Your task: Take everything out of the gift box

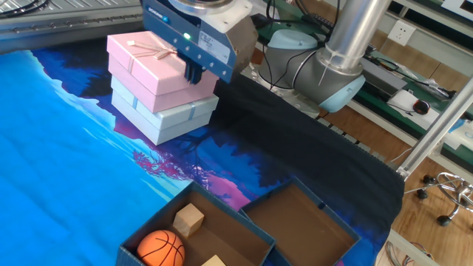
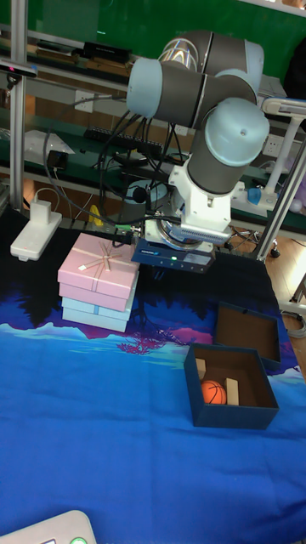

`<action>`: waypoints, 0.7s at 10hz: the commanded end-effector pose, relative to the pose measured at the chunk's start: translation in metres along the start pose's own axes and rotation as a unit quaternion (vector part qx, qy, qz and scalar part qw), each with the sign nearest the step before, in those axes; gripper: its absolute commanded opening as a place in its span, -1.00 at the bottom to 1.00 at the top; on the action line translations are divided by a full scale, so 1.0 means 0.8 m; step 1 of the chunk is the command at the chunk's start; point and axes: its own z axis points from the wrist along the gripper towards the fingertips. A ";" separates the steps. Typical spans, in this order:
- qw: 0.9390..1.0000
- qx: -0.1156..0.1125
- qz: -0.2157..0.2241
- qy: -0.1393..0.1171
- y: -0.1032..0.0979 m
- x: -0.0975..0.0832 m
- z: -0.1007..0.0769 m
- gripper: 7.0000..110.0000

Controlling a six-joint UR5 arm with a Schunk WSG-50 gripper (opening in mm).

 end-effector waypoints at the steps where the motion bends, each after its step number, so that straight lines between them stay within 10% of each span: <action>1: 0.999 0.021 -0.013 0.045 -0.014 0.029 -0.003 -1.00; 7: 1.000 -0.002 -0.010 0.006 0.001 0.004 -0.002 -1.00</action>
